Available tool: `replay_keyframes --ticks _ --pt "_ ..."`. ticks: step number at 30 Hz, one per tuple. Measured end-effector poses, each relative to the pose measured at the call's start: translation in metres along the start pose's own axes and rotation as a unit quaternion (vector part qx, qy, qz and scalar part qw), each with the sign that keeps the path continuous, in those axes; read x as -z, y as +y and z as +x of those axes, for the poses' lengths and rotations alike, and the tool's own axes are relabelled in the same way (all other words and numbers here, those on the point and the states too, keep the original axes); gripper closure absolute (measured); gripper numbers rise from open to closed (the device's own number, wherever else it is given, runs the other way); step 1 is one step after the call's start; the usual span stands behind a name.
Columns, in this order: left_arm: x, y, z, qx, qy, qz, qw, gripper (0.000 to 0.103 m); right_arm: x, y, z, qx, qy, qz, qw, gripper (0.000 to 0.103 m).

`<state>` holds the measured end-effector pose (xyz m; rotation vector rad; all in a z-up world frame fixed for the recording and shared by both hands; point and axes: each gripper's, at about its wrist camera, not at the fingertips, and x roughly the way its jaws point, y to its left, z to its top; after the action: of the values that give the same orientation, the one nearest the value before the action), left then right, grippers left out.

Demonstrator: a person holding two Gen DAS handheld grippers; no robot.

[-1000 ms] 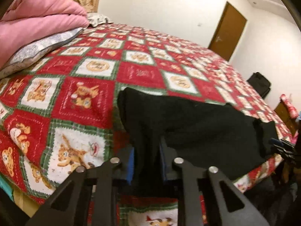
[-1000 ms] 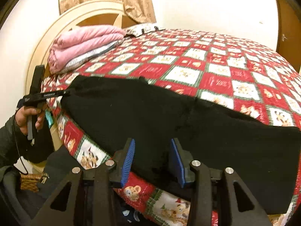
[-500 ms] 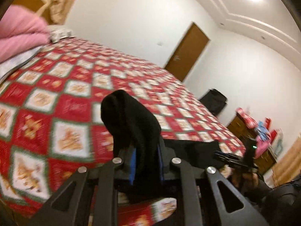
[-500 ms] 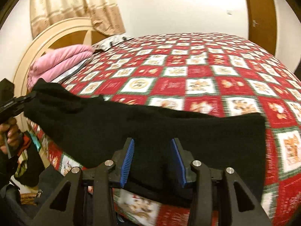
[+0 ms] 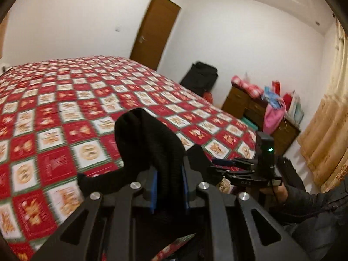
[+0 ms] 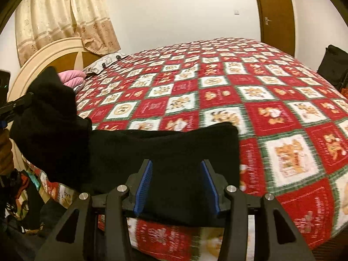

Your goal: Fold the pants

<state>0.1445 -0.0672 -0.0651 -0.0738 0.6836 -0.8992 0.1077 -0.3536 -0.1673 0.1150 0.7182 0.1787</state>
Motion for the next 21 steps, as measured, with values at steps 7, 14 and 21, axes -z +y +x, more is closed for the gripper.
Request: replay_keyframes --ticks 7,14,21 --pt "-0.022 -0.031 0.041 0.011 0.046 0.009 0.9988 0.084 0.004 -0.041 -0.011 0.028 -0.009 0.038 0.999 0.054" --pt "-0.024 -0.054 0.089 -0.001 0.086 0.024 0.9960 0.084 0.007 -0.059 -0.016 0.035 -0.021 0.063 0.997 0.054" --pt "-0.003 -0.069 0.150 -0.050 0.129 0.056 0.9888 0.083 0.007 -0.076 -0.018 0.043 -0.035 0.088 0.995 0.054"
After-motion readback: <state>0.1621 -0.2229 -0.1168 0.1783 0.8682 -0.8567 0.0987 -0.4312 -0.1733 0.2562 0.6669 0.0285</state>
